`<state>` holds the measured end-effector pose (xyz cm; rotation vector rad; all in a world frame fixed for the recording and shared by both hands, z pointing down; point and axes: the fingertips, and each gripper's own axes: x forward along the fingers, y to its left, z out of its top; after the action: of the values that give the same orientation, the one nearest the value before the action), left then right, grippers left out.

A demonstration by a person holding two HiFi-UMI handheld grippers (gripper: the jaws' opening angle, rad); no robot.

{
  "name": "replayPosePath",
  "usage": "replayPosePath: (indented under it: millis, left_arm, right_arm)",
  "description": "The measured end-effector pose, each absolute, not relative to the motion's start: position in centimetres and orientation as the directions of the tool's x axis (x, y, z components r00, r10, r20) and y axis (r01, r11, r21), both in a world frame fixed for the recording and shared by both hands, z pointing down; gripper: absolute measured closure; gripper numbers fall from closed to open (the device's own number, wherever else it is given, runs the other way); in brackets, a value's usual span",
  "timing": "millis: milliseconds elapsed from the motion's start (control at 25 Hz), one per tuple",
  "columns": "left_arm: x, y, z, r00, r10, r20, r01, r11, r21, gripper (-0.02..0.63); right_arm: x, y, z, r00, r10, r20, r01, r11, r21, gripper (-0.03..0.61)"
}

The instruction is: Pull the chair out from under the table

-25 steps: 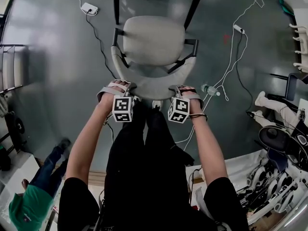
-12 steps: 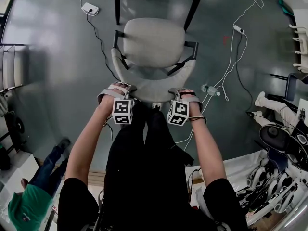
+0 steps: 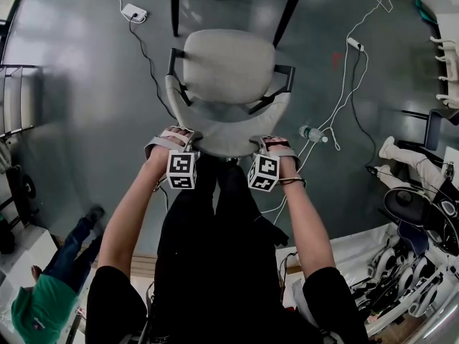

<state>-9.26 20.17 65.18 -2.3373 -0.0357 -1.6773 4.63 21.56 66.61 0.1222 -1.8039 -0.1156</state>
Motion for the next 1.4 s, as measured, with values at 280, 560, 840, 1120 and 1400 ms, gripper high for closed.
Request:
replayPosePath:
  millis: [280, 560, 840, 1120, 1400]
  left_arm:
    - [-9.5, 21.1, 65.2, 0.33, -0.126, 0.935, 0.18, -0.964, -0.194, 0.518]
    - [-9.5, 21.5, 65.1, 0.326, -0.129, 0.937, 0.171, -0.966, -0.192, 0.518]
    - [-9.6, 22.4, 65.0, 0.321, -0.119, 0.939, 0.175, -0.968, -0.182, 0.518]
    - [-9.9, 23.6, 65.2, 0.318, -0.111, 0.942, 0.174, -0.969, -0.173, 0.518]
    - [-9.7, 24.6, 65.2, 0.315, -0.106, 0.943, 0.177, -0.97, -0.168, 0.518]
  right_arm:
    - [4.3, 22.6, 66.7, -0.232, -0.139, 0.963, -0.022, 0.99, 0.138, 0.482]
    - [4.3, 23.0, 66.6, -0.232, -0.139, 0.963, -0.022, 0.99, 0.138, 0.482]
    - [4.4, 23.8, 66.5, -0.227, -0.13, 0.965, -0.013, 0.991, 0.131, 0.482]
    - [4.1, 25.1, 66.7, -0.231, -0.122, 0.965, -0.013, 0.992, 0.122, 0.482]
    - [4.2, 26.1, 66.8, -0.232, -0.117, 0.966, -0.005, 0.993, 0.119, 0.482]
